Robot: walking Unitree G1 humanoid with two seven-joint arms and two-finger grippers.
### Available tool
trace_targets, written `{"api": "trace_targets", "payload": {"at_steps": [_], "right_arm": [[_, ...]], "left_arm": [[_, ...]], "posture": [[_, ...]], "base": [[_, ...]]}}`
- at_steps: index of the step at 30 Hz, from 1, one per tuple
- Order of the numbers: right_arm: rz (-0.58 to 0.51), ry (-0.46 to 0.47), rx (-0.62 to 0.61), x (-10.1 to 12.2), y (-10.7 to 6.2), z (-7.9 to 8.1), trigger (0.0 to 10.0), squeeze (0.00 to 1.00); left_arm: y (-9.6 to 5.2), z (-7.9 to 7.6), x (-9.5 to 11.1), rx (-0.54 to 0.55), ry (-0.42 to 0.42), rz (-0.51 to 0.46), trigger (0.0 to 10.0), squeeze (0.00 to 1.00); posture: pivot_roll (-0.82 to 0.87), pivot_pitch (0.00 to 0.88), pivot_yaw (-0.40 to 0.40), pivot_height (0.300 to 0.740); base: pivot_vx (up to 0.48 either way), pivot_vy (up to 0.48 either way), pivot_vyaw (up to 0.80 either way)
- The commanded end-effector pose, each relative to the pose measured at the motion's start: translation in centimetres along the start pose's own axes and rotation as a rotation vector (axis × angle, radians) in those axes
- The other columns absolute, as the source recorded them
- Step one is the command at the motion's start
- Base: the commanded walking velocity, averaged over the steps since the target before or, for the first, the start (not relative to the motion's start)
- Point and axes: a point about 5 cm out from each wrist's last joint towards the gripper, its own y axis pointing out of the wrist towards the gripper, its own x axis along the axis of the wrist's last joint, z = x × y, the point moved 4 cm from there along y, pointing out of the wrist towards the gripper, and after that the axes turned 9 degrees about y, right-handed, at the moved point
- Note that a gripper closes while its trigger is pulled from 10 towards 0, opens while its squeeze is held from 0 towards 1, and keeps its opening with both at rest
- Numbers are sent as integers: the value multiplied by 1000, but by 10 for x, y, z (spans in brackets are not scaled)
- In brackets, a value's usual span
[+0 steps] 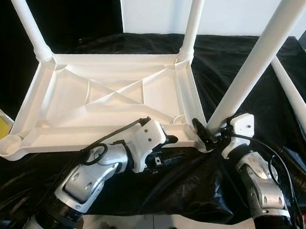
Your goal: Building children table
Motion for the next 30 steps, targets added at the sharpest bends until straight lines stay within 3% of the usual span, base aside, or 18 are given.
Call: {"api": "trace_targets", "payload": {"at_steps": [1, 3, 4, 5, 7, 8, 18, 19, 30], "right_arm": [[14, 5, 34, -5, 1, 4, 10000, 0], [16, 7, 46, -6, 1, 4, 10000, 0], [23, 4, 63, -8, 2, 6, 2588, 0], [29, -2, 73, -9, 3, 6, 1020, 0], [29, -2, 73, -9, 3, 6, 1020, 0], [37, -7, 73, -11, 2, 6, 0, 0], [62, 3, 52, -22, -4, 1, 353, 0], [70, 13, 15, -25, -6, -1, 10000, 0], [81, 41, -90, -30, -8, -8, 10000, 0]], "left_arm": [[0, 0, -4, 10, 10, 16, 10000, 0], [0, 0, -4, 11, 11, 17, 10000, 0], [0, 1, -4, 13, 16, 20, 10000, 0], [0, 1, -5, 14, 18, 22, 10000, 0], [0, 1, -5, 14, 18, 22, 10000, 0], [0, 1, -5, 15, 20, 23, 10000, 0], [0, 1, -5, 10, 21, 20, 10000, 0], [0, 1, -5, 6, 21, 20, 10000, 0], [1, 0, -6, 0, 19, 20, 10000, 0]], "posture": [[-83, 101, 37, 740], [-82, 97, 36, 740], [-82, 92, 34, 740], [-82, 91, 34, 740], [-82, 91, 34, 740], [-85, 94, 35, 740], [-95, 104, 44, 740], [-96, 108, 44, 740], [-96, 114, 42, 740]], "base": [[0, 0, 0], [0, 0, 0], [0, 0, 0], [0, 0, 0], [0, 0, 0], [0, 0, 0], [0, 0, 0], [0, 0, 0], [0, 0, 0]]}}
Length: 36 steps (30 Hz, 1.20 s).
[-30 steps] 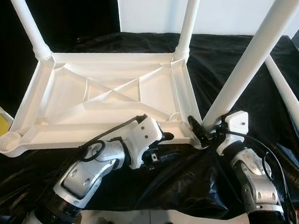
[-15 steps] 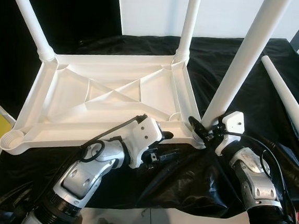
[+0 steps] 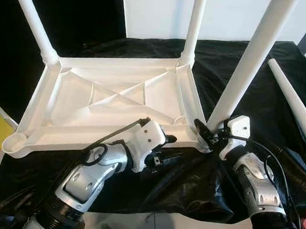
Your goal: Building children table
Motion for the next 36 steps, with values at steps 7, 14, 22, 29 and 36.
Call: {"api": "trace_targets", "payload": {"at_steps": [7, 14, 22, 29, 36], "right_arm": [[93, 63, -396, -30, -14, -6, 10000, 0], [82, 98, -611, -34, -17, 4, 10000, 0], [59, 128, -648, -30, -13, 19, 10000, 0], [35, 120, -670, -24, -16, 16, 10000, 0], [9, 109, -651, -16, -14, 13, 10000, 0]], "left_arm": [[-2, -3, -3, 0, -2, 12, 10000, 0], [-2, -3, -3, -1, -3, 11, 10000, 0], [-2, -2, -3, -1, -6, 13, 10000, 0], [-2, -2, -3, -3, -2, 13, 10000, 0], [-2, -1, -2, 10, 1, 10, 10000, 0]], "posture": [[-91, 138, 44, 740], [-87, 147, 47, 740], [-86, 147, 53, 740], [-86, 146, 48, 740], [-86, 147, 41, 740]], "base": [[0, 0, 0], [0, 0, 0], [0, 0, 0], [0, 0, 0], [0, 0, 0]]}}
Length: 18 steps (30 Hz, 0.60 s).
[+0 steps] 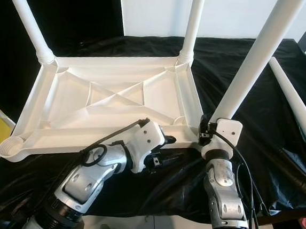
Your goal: Building children table
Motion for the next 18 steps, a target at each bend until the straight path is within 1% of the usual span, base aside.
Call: {"api": "trace_targets", "payload": {"at_steps": [1, 5, 6, 8, 9, 10, 11, 13, 14, 15, 18], "right_arm": [[75, -7, -50, -17, -4, -14, 10000, 0], [77, -5, -51, -16, -4, -13, 10000, 0], [67, -11, -38, -14, -4, -13, 10000, 1000], [67, -11, -38, -14, -4, -13, 10000, 1000], [28, -8, 57, -4, -2, -18, 10000, 1000], [28, -8, 57, -4, -2, -18, 10000, 1000], [4, -3, 121, 4, -2, -21, 10000, 1000], [4, -3, 121, 4, -2, -21, 10000, 1000], [-8, 5, 182, 9, -2, -24, 10000, 1000], [-12, -7, 230, 12, -2, -29, 10000, 1000], [-7, -32, 275, 13, 0, -35, 10000, 1000]], "left_arm": [[-1, 0, -1, 10, 6, 6, 10000, 0], [-1, 0, -1, 10, 6, 6, 10000, 0], [-1, 0, -1, 11, 6, 6, 10000, 0], [-1, 0, -1, 11, 6, 6, 10000, 0], [-1, 0, -1, 10, 6, 6, 10000, 0], [-1, 0, -1, 10, 6, 6, 10000, 0], [-2, 0, -1, 9, 7, 5, 10000, 0], [-2, 0, -1, 9, 7, 5, 10000, 0], [-2, 0, -1, 8, 8, 4, 10000, 0], [-1, 0, 0, 6, 9, 3, 10000, 0], [0, 0, 0, 4, 10, 1, 10000, 0]], "posture": [[-86, 147, 41, 740], [-86, 147, 41, 740], [-85, 147, 40, 740], [-85, 147, 40, 740], [-94, 145, 44, 740], [-94, 145, 44, 740], [-94, 145, 44, 740], [-94, 145, 44, 740], [-98, 146, 44, 740], [-102, 147, 43, 740], [-103, 147, 43, 740]], "base": [[0, 0, 0], [0, 0, 0], [0, 0, 0], [0, 0, 0], [0, 0, 0], [0, 0, 0], [0, 0, 0], [0, 0, 0], [0, 0, 0], [0, 0, 0], [0, 0, 0]]}}
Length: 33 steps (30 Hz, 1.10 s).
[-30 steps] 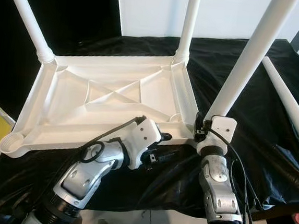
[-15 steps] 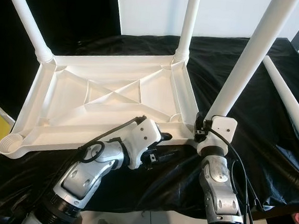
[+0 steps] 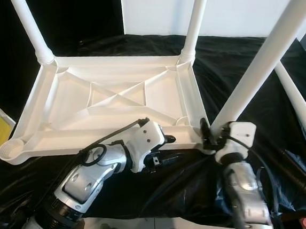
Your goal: Building children table
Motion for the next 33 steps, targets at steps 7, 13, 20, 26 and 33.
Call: {"api": "trace_targets", "payload": {"at_steps": [7, 13, 20, 26, 33], "right_arm": [[19, 3, 39, -1, -1, -11, 10000, 1000], [21, -8, 133, 1, 1, -6, 10000, 0], [72, -66, 397, -6, 20, 17, 2549, 0], [97, -59, 432, -12, 20, 19, 0, 0], [119, -52, 439, -18, 18, 18, 0, 0]], "left_arm": [[0, -1, -1, 0, 5, 0, 10000, 0], [0, -2, -1, -2, 8, 3, 10000, 0], [2, -3, 0, -9, 16, 1, 10000, 0], [2, -3, -1, -3, 24, 5, 10000, 0], [2, -2, -3, 6, 34, 13, 10000, 0]], "posture": [[-103, 146, 42, 740], [-100, 142, 41, 740], [-95, 122, 40, 740], [-90, 123, 36, 740], [-90, 129, 34, 740]], "base": [[0, 0, 0], [0, 0, 0], [0, 0, 0], [0, 0, 0], [0, 0, 0]]}}
